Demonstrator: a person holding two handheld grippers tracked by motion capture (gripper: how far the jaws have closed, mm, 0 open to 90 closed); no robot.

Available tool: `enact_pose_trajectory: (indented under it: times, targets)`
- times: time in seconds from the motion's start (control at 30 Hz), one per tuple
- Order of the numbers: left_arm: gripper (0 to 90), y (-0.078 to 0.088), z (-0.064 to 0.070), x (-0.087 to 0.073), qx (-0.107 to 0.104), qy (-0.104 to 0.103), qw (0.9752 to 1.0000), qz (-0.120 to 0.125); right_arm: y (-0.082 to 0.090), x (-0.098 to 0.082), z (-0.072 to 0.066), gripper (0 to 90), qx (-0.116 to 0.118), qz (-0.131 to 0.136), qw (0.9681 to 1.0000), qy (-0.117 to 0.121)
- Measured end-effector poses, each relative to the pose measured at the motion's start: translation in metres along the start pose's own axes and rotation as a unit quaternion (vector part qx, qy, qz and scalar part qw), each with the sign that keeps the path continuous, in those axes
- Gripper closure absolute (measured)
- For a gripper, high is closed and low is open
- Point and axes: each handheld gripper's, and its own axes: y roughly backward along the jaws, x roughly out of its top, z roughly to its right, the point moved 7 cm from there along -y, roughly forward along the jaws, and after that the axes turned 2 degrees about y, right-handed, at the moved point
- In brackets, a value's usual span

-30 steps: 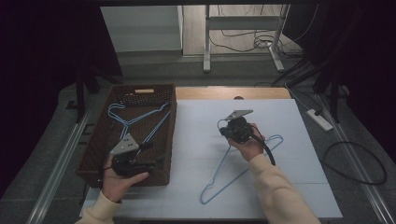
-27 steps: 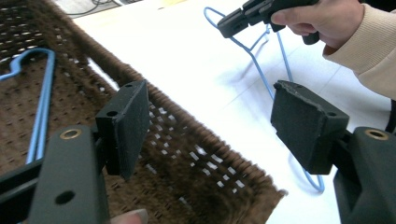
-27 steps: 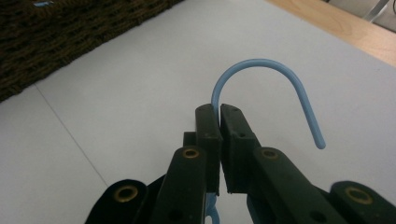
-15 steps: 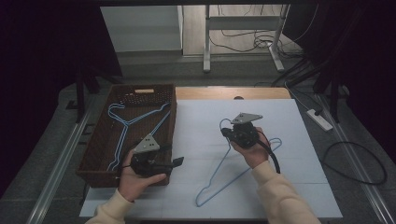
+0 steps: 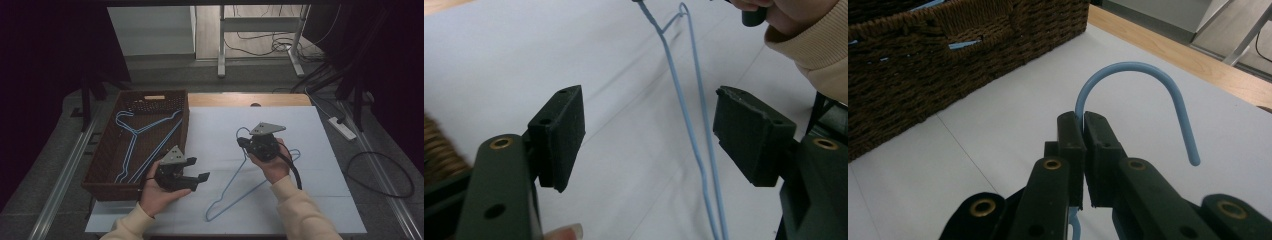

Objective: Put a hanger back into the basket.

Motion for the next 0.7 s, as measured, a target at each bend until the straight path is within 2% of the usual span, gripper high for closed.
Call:
enact_pose_trajectory:
  times: [0.3,0.4,0.47,0.53,0.7]
  targets:
    - [29.6,-0.032,0.018,0.003,-0.018,-0.011,0.9992,-0.033,0.008,0.002,-0.004,87.5,-0.001,0.013,0.9999,0.002]
    - [30.0,-0.044,0.023,0.003,-0.017,-0.009,0.9985,-0.051,0.010,0.002,-0.005,87.5,-0.002,0.018,0.9998,0.002]
    - [30.6,-0.052,0.025,0.003,-0.003,-0.015,0.9980,-0.061,0.011,0.002,-0.005,87.5,-0.002,0.019,0.9998,0.002]
    - [31.0,-0.058,0.028,0.004,-0.007,-0.008,0.9977,-0.066,0.012,0.002,-0.006,87.5,-0.002,0.021,0.9998,0.002]
    - [31.7,-0.079,0.036,-0.001,-0.010,-0.015,0.9957,-0.090,0.015,0.003,-0.009,87.5,0.000,0.026,0.9997,0.004]
